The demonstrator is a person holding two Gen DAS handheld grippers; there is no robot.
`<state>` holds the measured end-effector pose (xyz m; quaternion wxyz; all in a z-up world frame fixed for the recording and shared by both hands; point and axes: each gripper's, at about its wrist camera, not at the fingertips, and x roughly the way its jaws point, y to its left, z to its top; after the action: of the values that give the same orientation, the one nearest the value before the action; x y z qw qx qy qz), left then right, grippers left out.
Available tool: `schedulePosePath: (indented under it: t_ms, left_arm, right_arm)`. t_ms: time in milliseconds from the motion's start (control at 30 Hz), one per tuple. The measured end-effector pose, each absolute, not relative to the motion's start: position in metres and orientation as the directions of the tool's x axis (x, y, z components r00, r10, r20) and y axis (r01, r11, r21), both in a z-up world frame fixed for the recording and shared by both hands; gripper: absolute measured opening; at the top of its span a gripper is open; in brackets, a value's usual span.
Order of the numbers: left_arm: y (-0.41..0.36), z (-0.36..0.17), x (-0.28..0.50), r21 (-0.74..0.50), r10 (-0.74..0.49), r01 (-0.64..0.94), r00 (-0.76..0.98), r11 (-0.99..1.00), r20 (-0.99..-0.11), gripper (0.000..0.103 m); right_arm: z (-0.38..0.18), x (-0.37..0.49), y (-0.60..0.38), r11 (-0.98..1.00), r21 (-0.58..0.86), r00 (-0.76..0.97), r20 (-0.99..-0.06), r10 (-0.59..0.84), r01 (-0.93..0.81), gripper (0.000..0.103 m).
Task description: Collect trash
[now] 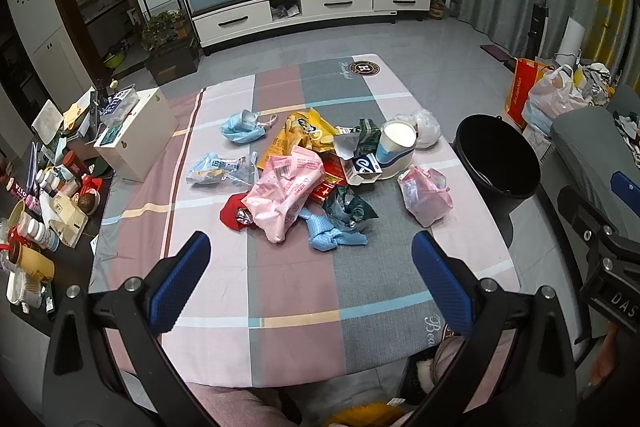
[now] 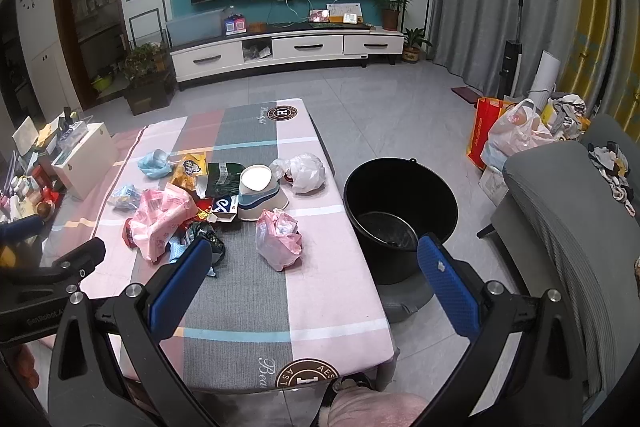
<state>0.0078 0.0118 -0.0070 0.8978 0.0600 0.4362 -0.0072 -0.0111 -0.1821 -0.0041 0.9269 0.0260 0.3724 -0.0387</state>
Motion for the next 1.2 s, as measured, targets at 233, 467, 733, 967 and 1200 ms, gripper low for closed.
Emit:
schedulePosePath:
  t_ms: [233, 467, 733, 967, 1200]
  left_arm:
    - [0.012, -0.007, 0.008, 0.101, 0.039, 0.065, 0.62, 0.993, -0.784, 0.1]
    - [0.012, -0.007, 0.008, 0.102, 0.039, 0.066, 0.619, 0.993, -0.784, 0.1]
    - [0.012, -0.007, 0.008, 0.1, 0.039, 0.064, 0.617, 0.993, -0.786, 0.1]
    - [0.011, -0.01, 0.008, 0.097, 0.035, 0.067, 0.616, 0.993, -0.787, 0.1]
    - [0.014, -0.019, 0.011, 0.059, -0.002, 0.08, 0.61, 0.995, -0.792, 0.1]
  right_arm:
    - [-0.004, -0.011, -0.182, 0.996, 0.02, 0.719, -0.693, -0.05, 0.089, 0.1]
    - [-0.005, -0.011, -0.182, 0.996, 0.02, 0.718, -0.694, -0.05, 0.089, 0.1]
    - [-0.005, -0.011, -0.182, 0.996, 0.02, 0.718, -0.694, -0.051, 0.089, 0.1]
    - [-0.006, -0.01, -0.181, 0.996, 0.019, 0.716, -0.696, -0.051, 0.089, 0.1]
    - [-0.011, -0.009, -0.182, 0.996, 0.031, 0.715, -0.698, -0.037, 0.082, 0.1]
